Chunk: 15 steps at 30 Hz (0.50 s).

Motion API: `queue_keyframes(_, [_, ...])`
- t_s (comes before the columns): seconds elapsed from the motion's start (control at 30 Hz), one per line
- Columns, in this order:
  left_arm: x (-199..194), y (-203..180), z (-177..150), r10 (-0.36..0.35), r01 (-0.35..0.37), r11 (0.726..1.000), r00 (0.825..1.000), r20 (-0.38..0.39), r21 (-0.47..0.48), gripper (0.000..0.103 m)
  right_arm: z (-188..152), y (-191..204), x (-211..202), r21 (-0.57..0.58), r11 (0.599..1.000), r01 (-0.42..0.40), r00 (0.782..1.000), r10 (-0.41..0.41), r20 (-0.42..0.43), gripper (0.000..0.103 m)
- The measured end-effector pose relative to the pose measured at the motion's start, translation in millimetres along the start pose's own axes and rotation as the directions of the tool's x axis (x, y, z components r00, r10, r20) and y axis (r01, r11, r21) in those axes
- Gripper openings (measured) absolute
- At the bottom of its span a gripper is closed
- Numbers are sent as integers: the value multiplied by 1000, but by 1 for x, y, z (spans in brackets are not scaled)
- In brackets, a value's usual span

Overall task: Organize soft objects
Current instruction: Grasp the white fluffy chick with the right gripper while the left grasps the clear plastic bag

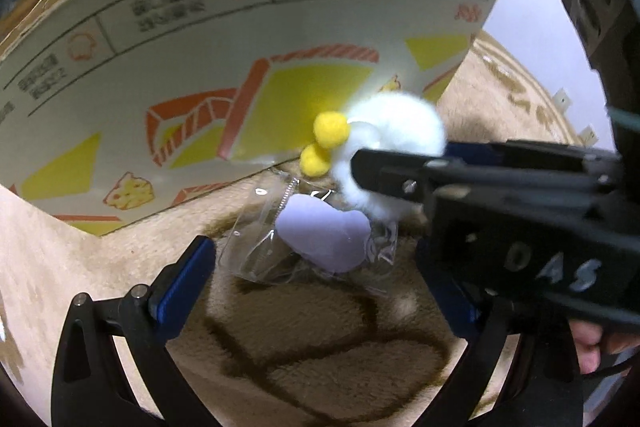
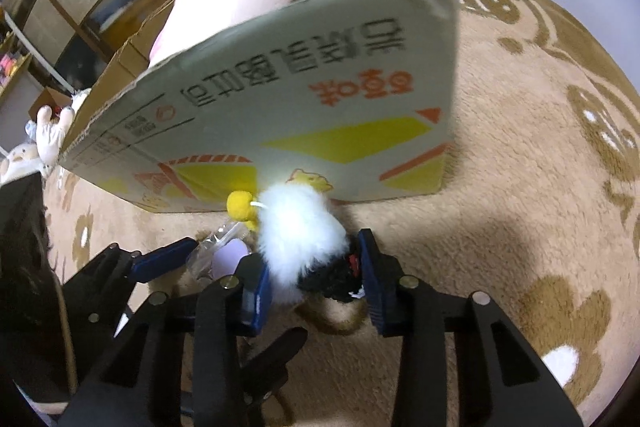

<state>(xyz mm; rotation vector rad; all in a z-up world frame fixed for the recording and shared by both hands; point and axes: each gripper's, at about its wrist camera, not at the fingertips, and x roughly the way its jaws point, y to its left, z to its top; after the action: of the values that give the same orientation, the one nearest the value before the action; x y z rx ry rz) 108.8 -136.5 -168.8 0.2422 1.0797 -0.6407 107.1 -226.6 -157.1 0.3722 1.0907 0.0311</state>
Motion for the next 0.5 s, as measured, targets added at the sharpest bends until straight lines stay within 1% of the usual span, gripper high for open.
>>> queue_keyframes(0.13, [3, -5, 0, 28, -28, 1000, 1000, 7, 13, 98, -1, -9, -4, 22, 1000, -10, 1000, 10, -5, 41])
queue_keyframes(0.2, [4, -7, 1, 36, -37, 999, 999, 16, 16, 94, -6, -14, -7, 18, 1000, -5, 1000, 5, -8, 41])
queue_keyframes(0.23, [0, -6, 0, 46, -47, 999, 999, 28, 16, 87, -7, -14, -7, 16, 1000, -3, 1000, 3, -10, 40])
queue_keyframes(0.27, [-1, -6, 1, 51, -52, 999, 998, 37, 12, 83, -7, -13, -7, 14, 1000, 0, 1000, 1, -10, 40])
queue_keyframes(0.37, [-4, -2, 0, 51, -51, 999, 998, 40, -4, 79, -11, -12, -8, 26, 1000, -4, 1000, 3, 4, 40])
queue_keyframes(0.5, [-8, 2, 0, 62, -62, 998, 997, 38, -5, 77, -14, -14, -15, 29, 1000, -1, 999, 0, 34, 39])
